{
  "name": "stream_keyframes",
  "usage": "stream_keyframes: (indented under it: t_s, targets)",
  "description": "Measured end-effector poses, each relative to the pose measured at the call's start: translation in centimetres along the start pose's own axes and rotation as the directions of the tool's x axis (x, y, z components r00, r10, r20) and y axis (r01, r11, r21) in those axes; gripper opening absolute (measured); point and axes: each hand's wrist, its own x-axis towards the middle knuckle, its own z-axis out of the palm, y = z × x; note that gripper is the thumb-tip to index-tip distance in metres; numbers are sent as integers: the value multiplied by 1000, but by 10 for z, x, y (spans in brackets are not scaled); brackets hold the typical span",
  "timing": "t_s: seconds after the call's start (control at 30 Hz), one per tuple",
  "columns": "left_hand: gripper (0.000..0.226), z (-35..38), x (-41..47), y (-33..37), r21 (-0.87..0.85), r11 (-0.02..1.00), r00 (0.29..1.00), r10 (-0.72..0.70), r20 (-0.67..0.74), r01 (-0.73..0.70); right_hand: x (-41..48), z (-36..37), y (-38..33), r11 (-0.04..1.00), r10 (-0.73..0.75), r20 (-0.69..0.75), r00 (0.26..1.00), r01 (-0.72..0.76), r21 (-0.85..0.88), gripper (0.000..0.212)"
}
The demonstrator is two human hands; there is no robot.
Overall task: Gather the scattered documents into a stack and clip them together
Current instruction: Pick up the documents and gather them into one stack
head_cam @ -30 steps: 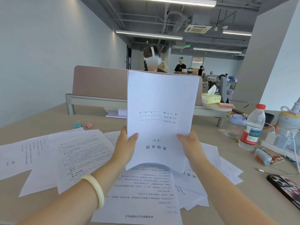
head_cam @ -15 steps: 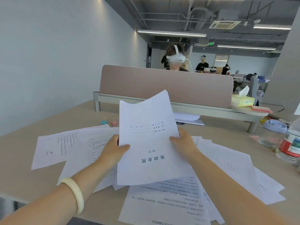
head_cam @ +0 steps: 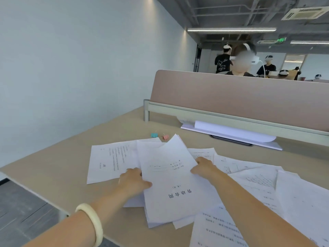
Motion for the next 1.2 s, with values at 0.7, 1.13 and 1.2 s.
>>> stream_keyframes:
  t_s: [0.7,1.13,1.2]
  targets:
    - [17,-13,-26,52,-714,698,986,154,71,-57,-72,-67,27,752,-198,-129,972,235,616,41]
    - [38,104,-71,80,-51,959,936,284,207,-279,-157,-65,152,969,184,9,983,-183,169,17]
    - [46,106,-75,84,170,950,960,238,148,-262,-156,-55,149,962,236,-35,971,-229,149,43]
